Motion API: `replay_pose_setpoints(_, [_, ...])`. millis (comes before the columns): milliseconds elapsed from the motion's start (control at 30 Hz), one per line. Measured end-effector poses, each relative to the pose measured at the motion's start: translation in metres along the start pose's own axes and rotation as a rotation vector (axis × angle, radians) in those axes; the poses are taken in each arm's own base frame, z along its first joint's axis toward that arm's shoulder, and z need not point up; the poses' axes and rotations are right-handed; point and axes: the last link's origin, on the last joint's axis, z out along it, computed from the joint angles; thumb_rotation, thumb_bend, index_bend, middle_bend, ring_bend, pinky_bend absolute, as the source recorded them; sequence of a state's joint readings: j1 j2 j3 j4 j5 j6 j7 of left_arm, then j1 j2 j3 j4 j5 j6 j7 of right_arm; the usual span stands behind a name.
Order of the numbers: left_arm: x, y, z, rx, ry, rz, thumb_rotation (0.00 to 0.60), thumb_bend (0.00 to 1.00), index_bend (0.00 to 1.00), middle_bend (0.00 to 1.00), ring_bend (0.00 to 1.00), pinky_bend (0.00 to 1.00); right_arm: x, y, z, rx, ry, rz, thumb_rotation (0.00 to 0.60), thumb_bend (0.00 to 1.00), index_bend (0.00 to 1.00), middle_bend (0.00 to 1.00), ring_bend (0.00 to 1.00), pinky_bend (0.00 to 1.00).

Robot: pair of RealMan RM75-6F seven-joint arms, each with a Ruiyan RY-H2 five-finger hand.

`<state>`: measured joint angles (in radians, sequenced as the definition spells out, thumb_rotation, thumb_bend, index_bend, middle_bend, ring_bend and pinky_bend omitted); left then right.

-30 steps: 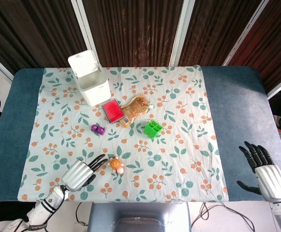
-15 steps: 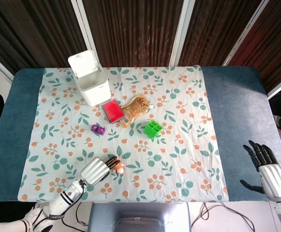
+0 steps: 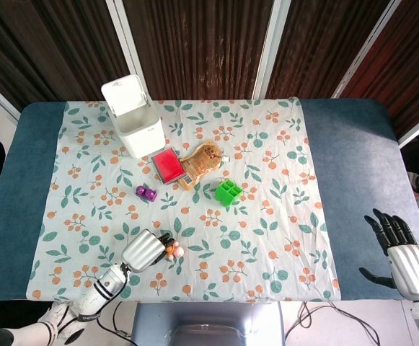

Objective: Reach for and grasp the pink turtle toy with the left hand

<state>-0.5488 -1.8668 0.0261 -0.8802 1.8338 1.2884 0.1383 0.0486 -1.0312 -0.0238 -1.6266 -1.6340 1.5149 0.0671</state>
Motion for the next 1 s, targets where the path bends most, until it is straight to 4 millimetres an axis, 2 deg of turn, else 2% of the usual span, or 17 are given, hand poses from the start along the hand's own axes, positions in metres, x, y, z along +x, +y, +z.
replay_pose_setpoints(67, [0.0000,-0.0004,0.0014,0.008,0.029,-0.003,0.600,0.43,0.85,0.89,1.00,1.00,0.0000,0.0001,-0.0002,0.000,0.000,0.001,0.600,0.21,0.00,0.00,0.00,0.00])
replay_pose_setpoints(167, [-0.0003,-0.0016,0.0026,0.015,0.064,0.000,0.600,0.43,0.88,0.92,1.00,1.00,-0.0002,0.0000,-0.0001,0.001,-0.001,0.001,0.600,0.21,0.00,0.00,0.00,0.00])
replay_pose_setpoints(233, [-0.0007,-0.0009,0.0034,0.018,0.083,-0.003,0.600,0.43,0.88,0.93,1.00,1.00,-0.0004,0.0000,0.0000,0.001,-0.003,0.001,0.600,0.21,0.00,0.00,0.00,0.00])
replay_pose_setpoints(300, [-0.0011,0.0002,0.0035,0.018,0.092,-0.015,0.600,0.43,0.86,0.89,1.00,1.00,-0.0003,0.0001,-0.0001,0.001,-0.003,0.001,0.600,0.21,0.00,0.00,0.00,0.00])
replay_pose_setpoints(367, [-0.0030,0.0004,0.0027,0.015,0.084,-0.030,0.600,0.43,0.74,0.77,1.00,1.00,0.0001,0.0002,-0.0003,0.001,-0.002,0.002,0.600,0.21,0.00,0.00,0.00,0.00])
replay_pose_setpoints(433, [-0.0057,-0.0007,0.0020,0.016,0.064,-0.031,0.600,0.42,0.50,0.58,1.00,1.00,0.0005,0.0001,-0.0005,0.001,0.000,0.002,0.600,0.21,0.00,0.00,0.00,0.00])
replay_pose_setpoints(533, [-0.0083,-0.0014,0.0012,0.020,0.033,-0.036,0.600,0.41,0.20,0.37,0.98,1.00,0.0008,0.0001,-0.0011,0.001,0.002,0.003,0.600,0.21,0.00,0.00,0.00,0.00])
replay_pose_setpoints(600, [-0.0082,-0.0006,0.0008,0.020,0.021,-0.041,0.600,0.40,0.09,0.28,0.98,1.00,0.0009,0.0003,-0.0013,0.002,0.000,0.000,0.600,0.21,0.00,0.00,0.00,0.00])
replay_pose_setpoints(667, [-0.0064,0.0006,0.0004,0.018,0.019,-0.037,0.600,0.39,0.06,0.25,0.98,1.00,0.0009,0.0002,-0.0016,0.006,-0.005,-0.006,0.600,0.21,0.00,0.00,0.00,0.00])
replay_pose_setpoints(900, [-0.0005,0.0036,-0.0021,0.012,0.024,-0.034,0.600,0.39,0.06,0.22,0.99,1.00,0.0005,-0.0007,-0.0016,0.009,0.012,-0.007,0.600,0.21,0.00,0.00,0.00,0.00])
replay_pose_setpoints(1000, [0.0007,0.0043,-0.0032,0.011,0.022,-0.034,0.600,0.39,0.11,0.23,0.99,1.00,-0.0009,-0.0008,-0.0010,0.006,0.005,-0.010,0.600,0.21,0.00,0.00,0.00,0.00])
